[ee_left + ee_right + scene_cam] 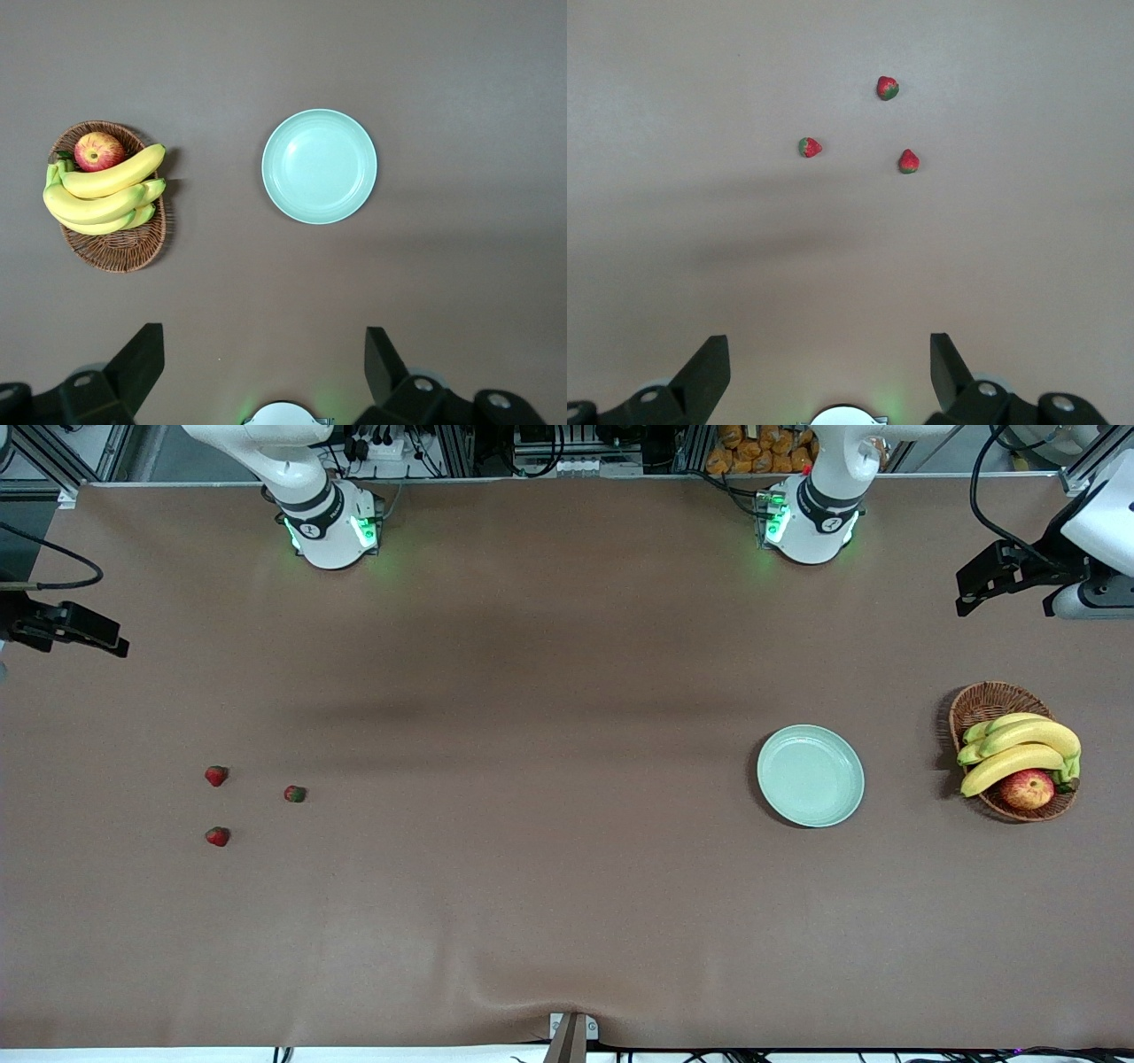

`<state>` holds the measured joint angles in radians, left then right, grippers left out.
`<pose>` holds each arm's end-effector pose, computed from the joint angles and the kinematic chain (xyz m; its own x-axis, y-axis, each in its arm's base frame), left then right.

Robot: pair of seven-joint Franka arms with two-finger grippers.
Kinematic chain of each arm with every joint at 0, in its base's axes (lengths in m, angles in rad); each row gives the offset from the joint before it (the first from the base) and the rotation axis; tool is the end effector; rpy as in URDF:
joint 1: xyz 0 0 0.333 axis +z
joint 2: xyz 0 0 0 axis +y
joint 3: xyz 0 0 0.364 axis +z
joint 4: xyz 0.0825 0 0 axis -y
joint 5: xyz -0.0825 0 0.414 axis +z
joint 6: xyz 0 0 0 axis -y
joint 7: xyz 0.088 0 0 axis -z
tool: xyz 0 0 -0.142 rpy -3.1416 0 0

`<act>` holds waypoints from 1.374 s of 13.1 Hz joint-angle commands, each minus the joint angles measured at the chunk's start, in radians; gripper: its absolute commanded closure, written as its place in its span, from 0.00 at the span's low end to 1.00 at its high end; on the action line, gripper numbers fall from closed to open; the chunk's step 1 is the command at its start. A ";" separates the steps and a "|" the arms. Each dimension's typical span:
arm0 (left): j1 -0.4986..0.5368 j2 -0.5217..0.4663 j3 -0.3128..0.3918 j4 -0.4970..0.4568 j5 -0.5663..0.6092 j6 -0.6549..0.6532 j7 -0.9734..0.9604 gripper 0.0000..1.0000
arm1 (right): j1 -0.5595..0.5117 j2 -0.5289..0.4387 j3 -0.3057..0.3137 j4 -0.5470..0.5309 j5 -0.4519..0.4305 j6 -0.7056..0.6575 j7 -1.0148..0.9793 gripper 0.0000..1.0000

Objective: Collect all strawberries into plate
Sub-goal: 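Move the right gripper from rest toward the three strawberries, then lower the right gripper and close it on a strawberry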

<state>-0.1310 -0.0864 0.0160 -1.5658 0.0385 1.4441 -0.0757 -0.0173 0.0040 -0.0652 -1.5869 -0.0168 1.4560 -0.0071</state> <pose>0.5356 -0.0555 0.6778 0.9989 -0.0345 -0.0323 -0.0358 -0.9986 -0.0395 0.5655 -0.0492 0.6183 0.9879 -0.0765 -0.1346 -0.0750 -0.9971 0.0161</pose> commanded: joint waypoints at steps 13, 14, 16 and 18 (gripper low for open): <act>-0.007 0.051 -0.005 0.029 0.006 -0.010 -0.006 0.00 | 0.028 0.352 0.008 -0.091 0.052 0.345 0.004 0.00; -0.006 0.051 -0.004 0.029 0.006 -0.007 -0.006 0.00 | 0.034 0.366 0.008 -0.131 0.052 0.398 0.004 0.00; 0.001 0.051 -0.002 0.029 0.006 0.002 -0.006 0.00 | 0.059 0.367 0.007 -0.256 0.052 0.583 0.004 0.00; 0.002 0.051 -0.002 0.029 0.006 0.004 -0.006 0.00 | 0.069 0.382 0.007 -0.330 0.051 0.714 0.004 0.00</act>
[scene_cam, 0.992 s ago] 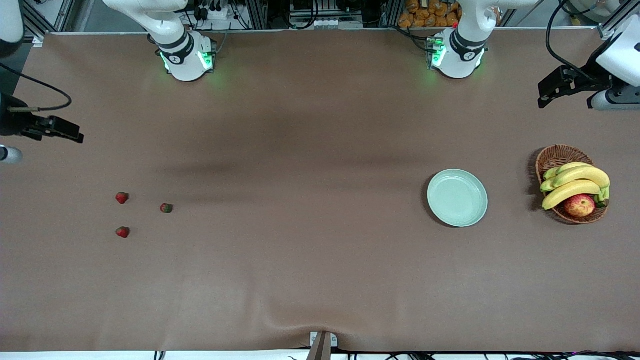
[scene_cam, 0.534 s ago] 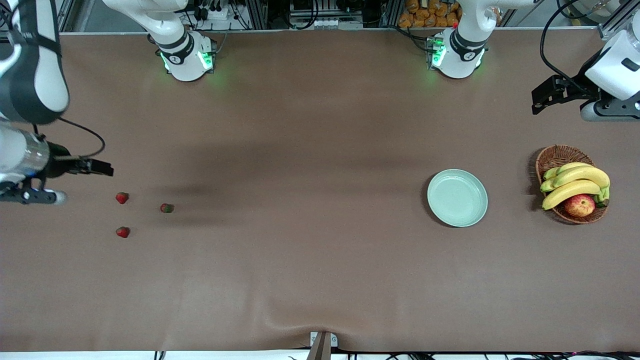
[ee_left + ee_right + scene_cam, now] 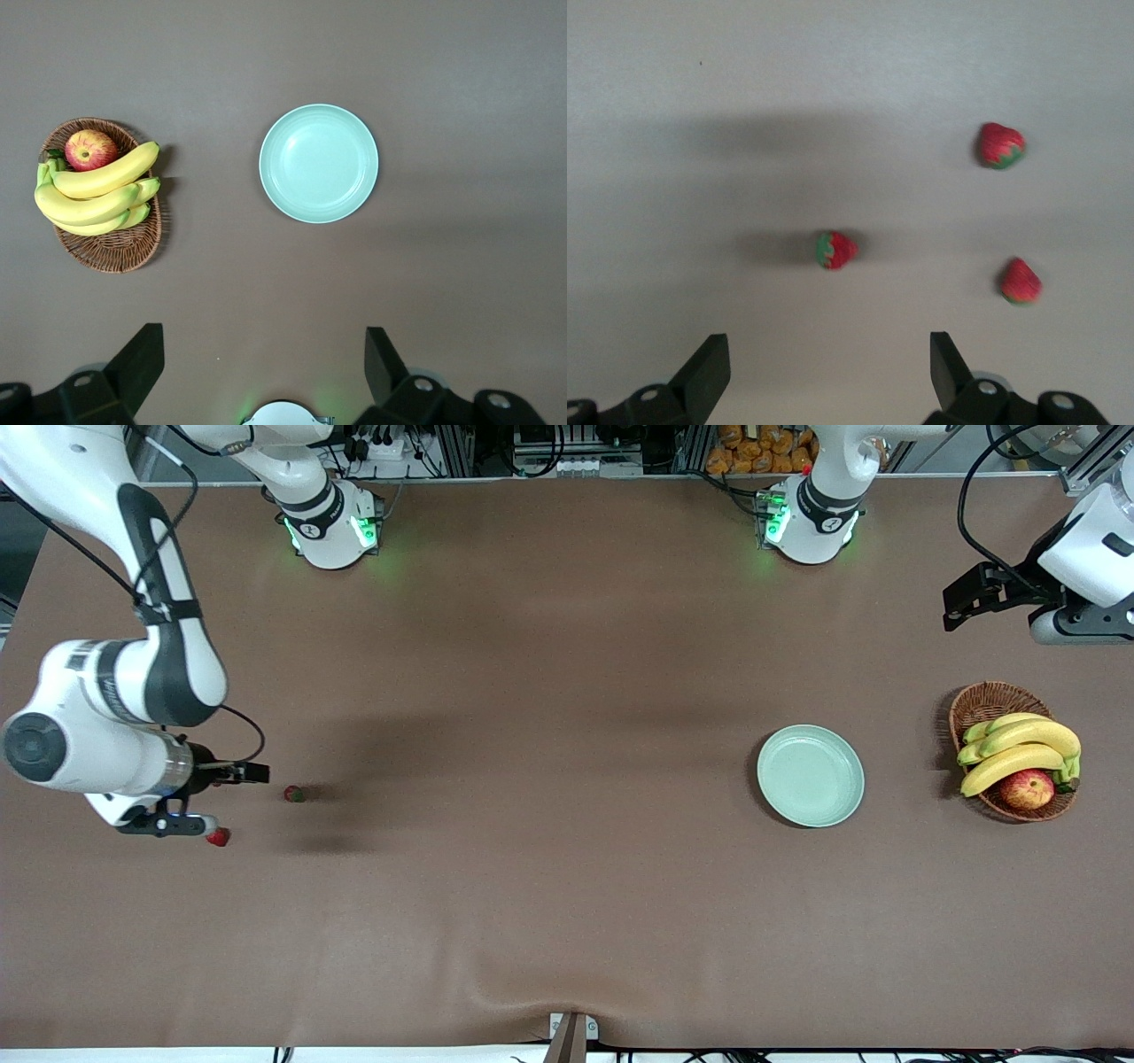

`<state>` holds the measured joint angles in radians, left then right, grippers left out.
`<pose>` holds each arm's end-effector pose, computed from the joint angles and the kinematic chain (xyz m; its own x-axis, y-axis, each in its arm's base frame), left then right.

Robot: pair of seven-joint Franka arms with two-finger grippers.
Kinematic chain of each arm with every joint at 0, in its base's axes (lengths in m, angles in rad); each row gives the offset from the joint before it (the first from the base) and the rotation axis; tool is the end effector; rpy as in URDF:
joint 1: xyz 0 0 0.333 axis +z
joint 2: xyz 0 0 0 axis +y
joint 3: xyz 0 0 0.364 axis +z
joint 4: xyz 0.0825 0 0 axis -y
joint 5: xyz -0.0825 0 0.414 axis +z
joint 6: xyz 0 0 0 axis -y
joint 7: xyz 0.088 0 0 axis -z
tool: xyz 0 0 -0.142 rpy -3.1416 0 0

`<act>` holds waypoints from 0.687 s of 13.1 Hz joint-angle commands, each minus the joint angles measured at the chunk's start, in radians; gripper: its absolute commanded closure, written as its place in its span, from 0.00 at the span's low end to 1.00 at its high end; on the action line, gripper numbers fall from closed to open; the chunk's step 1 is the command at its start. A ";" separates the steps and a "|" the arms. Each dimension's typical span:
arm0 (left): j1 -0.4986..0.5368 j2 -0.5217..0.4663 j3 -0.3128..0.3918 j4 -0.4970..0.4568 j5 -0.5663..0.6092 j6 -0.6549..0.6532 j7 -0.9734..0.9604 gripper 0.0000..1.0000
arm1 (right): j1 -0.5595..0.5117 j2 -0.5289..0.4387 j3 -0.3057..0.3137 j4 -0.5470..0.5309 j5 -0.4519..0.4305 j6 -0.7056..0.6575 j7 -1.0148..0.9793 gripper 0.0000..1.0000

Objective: Collect all strawberries into plate
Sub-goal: 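Lower the right gripper and close it on a strawberry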

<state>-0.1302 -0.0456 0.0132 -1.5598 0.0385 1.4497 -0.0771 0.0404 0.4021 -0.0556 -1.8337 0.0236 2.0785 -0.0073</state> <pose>0.5501 -0.0586 0.6589 0.9975 -0.0351 -0.0613 -0.0378 -0.9984 -0.0427 0.6597 -0.0061 0.2915 0.9876 -0.0182 -0.1559 -0.0181 -0.9998 0.0020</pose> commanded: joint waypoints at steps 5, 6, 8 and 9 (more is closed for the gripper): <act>0.001 0.021 0.001 0.032 0.004 0.006 -0.003 0.00 | 0.019 0.093 -0.003 -0.099 0.010 0.221 0.006 0.00; 0.001 0.027 -0.001 0.032 0.006 0.006 -0.001 0.00 | 0.018 0.101 -0.003 -0.098 0.010 0.224 0.006 0.00; 0.000 0.044 -0.001 0.032 0.006 0.004 0.003 0.00 | 0.012 0.124 -0.003 -0.096 0.012 0.264 0.007 0.00; 0.000 0.052 0.001 0.032 0.008 0.004 0.003 0.00 | 0.009 0.142 -0.003 -0.098 0.012 0.290 0.007 0.00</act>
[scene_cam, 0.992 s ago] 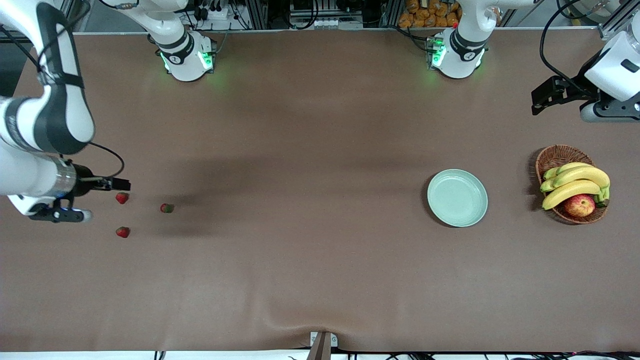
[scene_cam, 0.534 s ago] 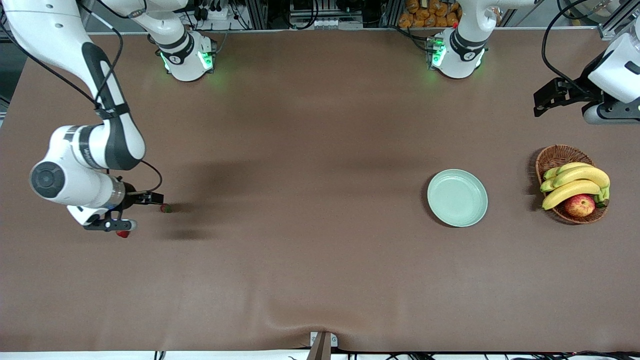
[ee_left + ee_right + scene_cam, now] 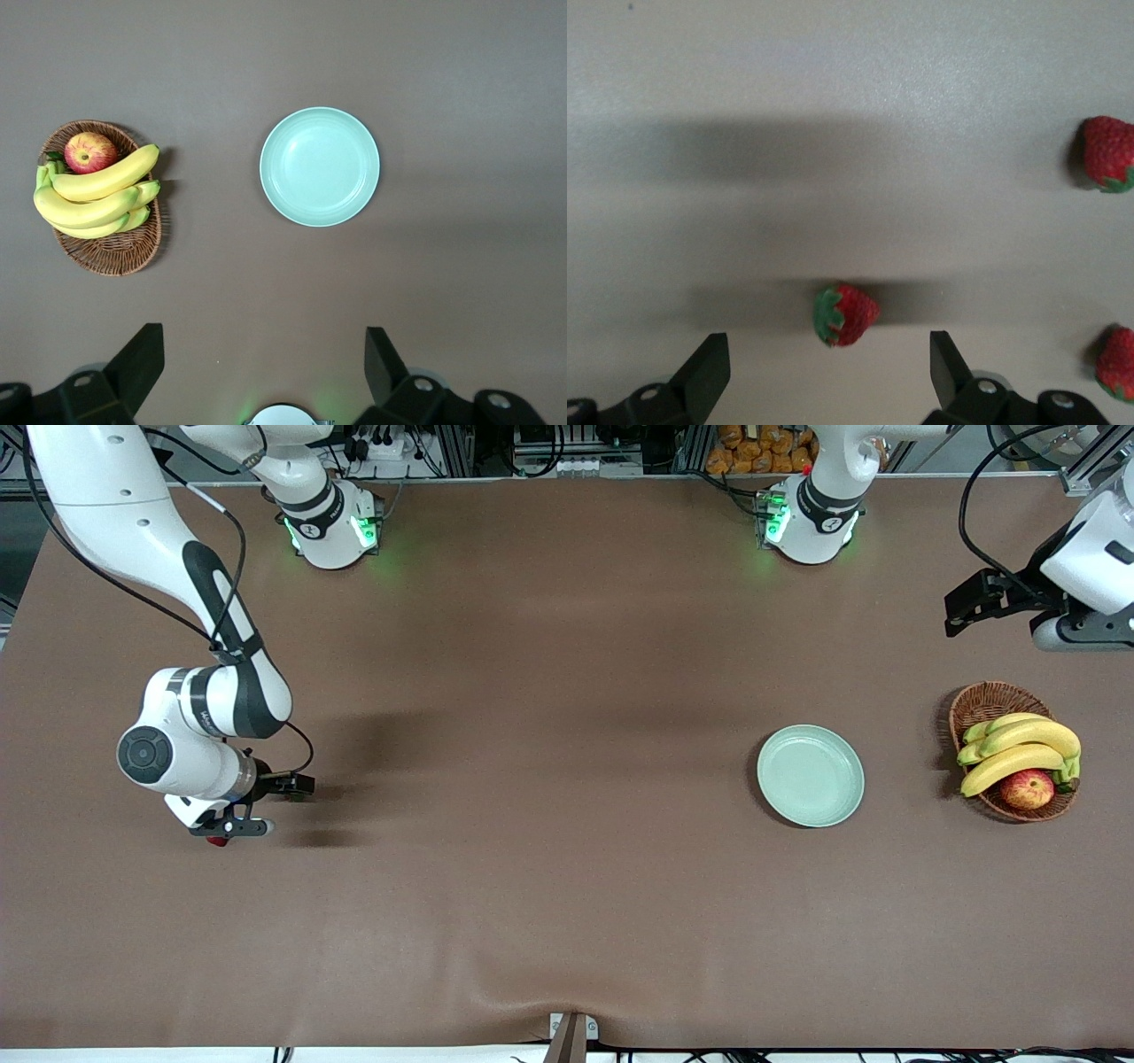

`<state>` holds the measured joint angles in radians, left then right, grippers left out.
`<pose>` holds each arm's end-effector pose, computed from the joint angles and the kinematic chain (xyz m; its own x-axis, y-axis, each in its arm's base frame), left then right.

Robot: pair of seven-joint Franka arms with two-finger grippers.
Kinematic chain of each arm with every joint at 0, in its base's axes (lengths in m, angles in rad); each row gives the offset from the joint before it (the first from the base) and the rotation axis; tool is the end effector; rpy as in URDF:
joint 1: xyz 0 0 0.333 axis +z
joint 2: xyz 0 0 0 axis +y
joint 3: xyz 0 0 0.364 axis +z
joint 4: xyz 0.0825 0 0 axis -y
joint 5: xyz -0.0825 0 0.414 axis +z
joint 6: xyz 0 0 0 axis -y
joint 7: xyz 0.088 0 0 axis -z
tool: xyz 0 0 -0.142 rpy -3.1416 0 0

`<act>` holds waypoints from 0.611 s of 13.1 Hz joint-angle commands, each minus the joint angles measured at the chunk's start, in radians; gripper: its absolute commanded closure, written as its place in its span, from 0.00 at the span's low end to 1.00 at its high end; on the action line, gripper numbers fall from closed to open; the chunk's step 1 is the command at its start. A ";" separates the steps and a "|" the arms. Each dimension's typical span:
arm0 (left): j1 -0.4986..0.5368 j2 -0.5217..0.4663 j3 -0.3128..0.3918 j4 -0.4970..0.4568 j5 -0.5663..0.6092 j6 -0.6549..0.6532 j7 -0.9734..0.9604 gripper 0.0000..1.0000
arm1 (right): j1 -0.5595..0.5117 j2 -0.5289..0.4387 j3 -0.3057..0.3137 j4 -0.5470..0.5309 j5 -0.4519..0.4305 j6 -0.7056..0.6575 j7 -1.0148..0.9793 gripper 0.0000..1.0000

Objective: Collect all strawberries into plate
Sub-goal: 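Lower the right gripper and close it on a strawberry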

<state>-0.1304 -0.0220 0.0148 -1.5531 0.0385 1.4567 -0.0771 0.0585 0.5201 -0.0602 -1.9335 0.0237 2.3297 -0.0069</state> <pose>0.5590 -0.0590 0.6496 0.9969 -0.0339 -0.0711 -0.0371 -0.9984 -0.0437 0.6490 0.0008 0.1892 0.9924 -0.0069 -0.1225 -0.0052 -0.9999 0.0140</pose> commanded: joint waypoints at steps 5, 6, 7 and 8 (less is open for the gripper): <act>0.002 0.036 -0.001 0.028 0.015 -0.002 0.011 0.00 | -0.016 0.044 0.002 0.001 0.012 0.043 0.007 0.00; 0.006 0.034 -0.001 0.028 0.015 -0.002 0.013 0.00 | -0.016 0.046 0.002 0.001 0.012 0.042 0.007 0.00; 0.006 0.034 -0.001 0.028 0.015 -0.002 0.013 0.00 | -0.016 0.044 0.003 -0.001 0.012 0.040 0.007 0.00; 0.006 0.034 -0.001 0.031 0.014 -0.002 0.013 0.00 | -0.016 0.046 0.002 -0.001 0.012 0.039 0.007 0.00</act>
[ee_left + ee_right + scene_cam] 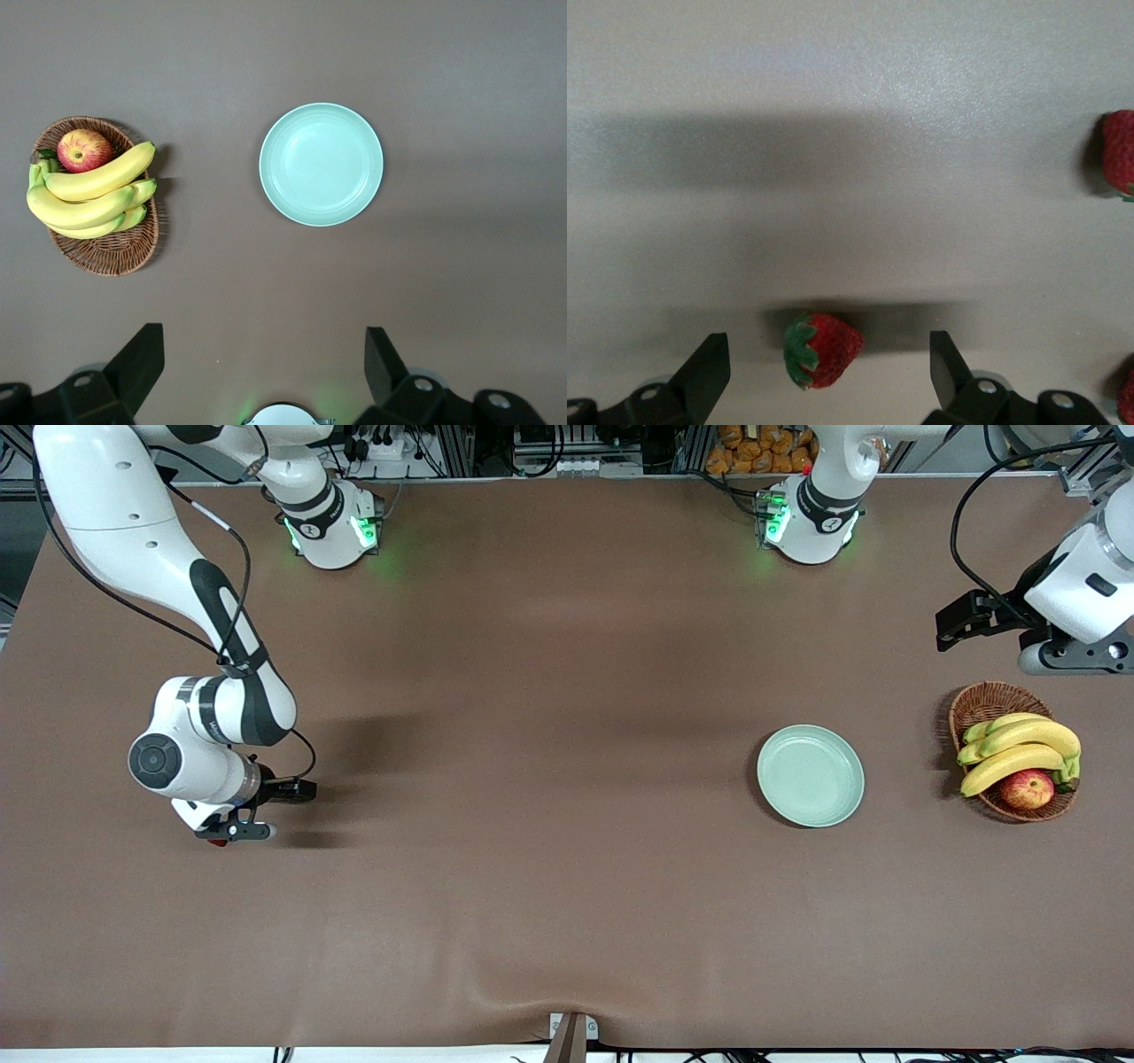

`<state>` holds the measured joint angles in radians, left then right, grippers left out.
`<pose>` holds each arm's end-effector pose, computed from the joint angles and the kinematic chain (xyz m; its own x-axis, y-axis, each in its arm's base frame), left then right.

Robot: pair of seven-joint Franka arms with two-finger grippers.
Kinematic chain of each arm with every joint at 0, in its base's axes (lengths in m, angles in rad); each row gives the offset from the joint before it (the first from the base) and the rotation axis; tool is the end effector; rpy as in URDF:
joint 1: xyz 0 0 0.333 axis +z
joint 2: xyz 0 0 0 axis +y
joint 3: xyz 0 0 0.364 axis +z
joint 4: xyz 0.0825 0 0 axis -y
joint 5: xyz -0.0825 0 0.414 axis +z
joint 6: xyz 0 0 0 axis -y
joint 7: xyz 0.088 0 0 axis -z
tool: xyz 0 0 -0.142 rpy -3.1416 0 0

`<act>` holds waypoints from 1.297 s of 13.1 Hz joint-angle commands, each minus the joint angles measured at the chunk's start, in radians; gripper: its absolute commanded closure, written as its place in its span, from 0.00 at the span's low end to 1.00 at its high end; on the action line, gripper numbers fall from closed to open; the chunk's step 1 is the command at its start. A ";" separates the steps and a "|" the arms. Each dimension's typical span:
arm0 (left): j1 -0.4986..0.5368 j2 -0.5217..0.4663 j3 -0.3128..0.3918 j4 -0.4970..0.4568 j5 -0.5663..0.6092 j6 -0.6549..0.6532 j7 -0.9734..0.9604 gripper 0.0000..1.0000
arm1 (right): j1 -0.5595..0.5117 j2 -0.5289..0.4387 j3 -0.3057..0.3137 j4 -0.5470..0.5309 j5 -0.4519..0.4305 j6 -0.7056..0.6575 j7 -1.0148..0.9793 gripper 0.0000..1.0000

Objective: Collect all strawberries into plate
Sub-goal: 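Lower the right gripper and close it on a strawberry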

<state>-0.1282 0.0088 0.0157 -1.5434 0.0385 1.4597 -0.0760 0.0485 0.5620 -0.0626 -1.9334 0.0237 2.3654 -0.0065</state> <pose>0.5696 -0.0586 0.6370 0.9955 -0.0318 -0.0891 -0.0360 -0.9983 -0.0455 0.6479 -0.0077 0.1646 0.9915 -0.0192 -0.1284 -0.0170 -0.9997 0.0182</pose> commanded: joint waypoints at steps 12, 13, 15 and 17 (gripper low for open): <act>0.005 0.003 0.000 0.048 0.014 -0.006 0.010 0.00 | -0.003 -0.002 0.006 0.004 0.010 0.000 0.002 1.00; 0.005 0.003 0.000 0.048 0.015 -0.006 0.010 0.00 | 0.004 -0.016 0.006 0.008 0.010 -0.003 0.000 1.00; 0.007 0.003 0.001 0.048 0.015 -0.006 0.010 0.00 | 0.010 -0.050 0.006 0.014 0.010 -0.011 -0.035 1.00; 0.007 0.003 0.001 0.048 0.015 -0.006 0.010 0.00 | 0.014 -0.054 0.012 0.062 0.012 -0.055 -0.047 1.00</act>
<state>-0.1251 0.0088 0.0182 -1.5145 0.0385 1.4597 -0.0760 0.0577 0.5403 -0.0573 -1.8995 0.0239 2.3561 -0.0273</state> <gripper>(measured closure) 0.000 0.656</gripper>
